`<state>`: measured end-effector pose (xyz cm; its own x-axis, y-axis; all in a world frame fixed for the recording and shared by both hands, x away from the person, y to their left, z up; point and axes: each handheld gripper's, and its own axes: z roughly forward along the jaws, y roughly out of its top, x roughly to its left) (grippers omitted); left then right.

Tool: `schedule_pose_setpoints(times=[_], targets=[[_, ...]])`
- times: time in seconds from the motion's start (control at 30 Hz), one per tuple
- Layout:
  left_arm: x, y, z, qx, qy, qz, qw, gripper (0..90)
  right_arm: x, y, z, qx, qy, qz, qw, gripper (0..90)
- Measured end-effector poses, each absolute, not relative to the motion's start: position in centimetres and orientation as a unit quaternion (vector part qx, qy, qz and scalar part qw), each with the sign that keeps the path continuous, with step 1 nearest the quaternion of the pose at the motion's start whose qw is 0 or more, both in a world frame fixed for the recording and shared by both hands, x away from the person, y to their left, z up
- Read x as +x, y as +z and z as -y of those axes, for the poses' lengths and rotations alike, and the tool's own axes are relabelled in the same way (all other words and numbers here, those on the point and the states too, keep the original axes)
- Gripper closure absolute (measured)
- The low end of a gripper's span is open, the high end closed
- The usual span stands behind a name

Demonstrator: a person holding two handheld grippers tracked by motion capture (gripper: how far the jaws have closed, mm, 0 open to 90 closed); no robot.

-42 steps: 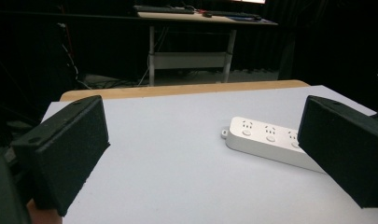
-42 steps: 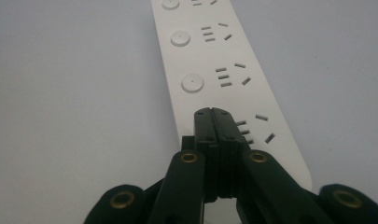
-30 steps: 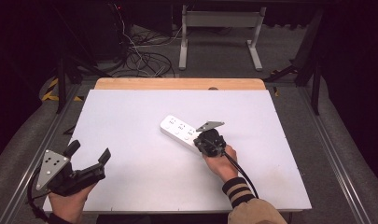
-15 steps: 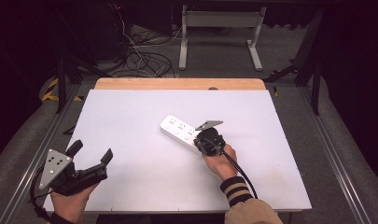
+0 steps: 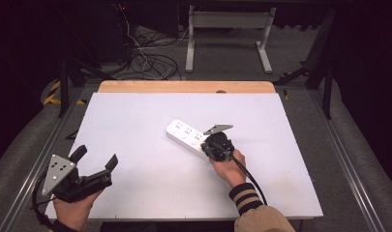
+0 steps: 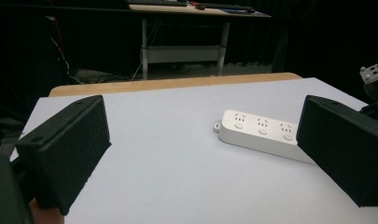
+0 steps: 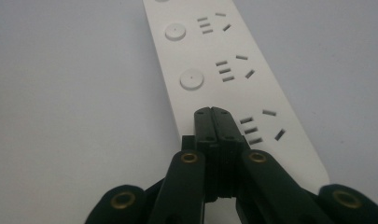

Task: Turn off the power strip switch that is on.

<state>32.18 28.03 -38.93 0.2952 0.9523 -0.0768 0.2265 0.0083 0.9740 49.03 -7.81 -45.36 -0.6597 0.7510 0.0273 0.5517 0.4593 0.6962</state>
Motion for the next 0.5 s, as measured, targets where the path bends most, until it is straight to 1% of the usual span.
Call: schedule_pose_setpoints(times=[0.43,0.47,0.5], targets=[[32.26,-38.98,-28.07,0.612,0.345,-0.482,0.523,3.3,49.2,-45.27,7.63,0.383,0.35,-0.842,0.146,90.0],[32.25,-38.98,-28.11,0.612,0.345,-0.482,0.523,3.3,49.14,-45.12,7.86,0.375,0.362,-0.838,0.163,90.0],[32.25,-38.98,-28.11,0.612,0.345,-0.482,0.523,3.3,49.05,-44.86,8.15,0.37,0.379,-0.831,0.17,90.0]])
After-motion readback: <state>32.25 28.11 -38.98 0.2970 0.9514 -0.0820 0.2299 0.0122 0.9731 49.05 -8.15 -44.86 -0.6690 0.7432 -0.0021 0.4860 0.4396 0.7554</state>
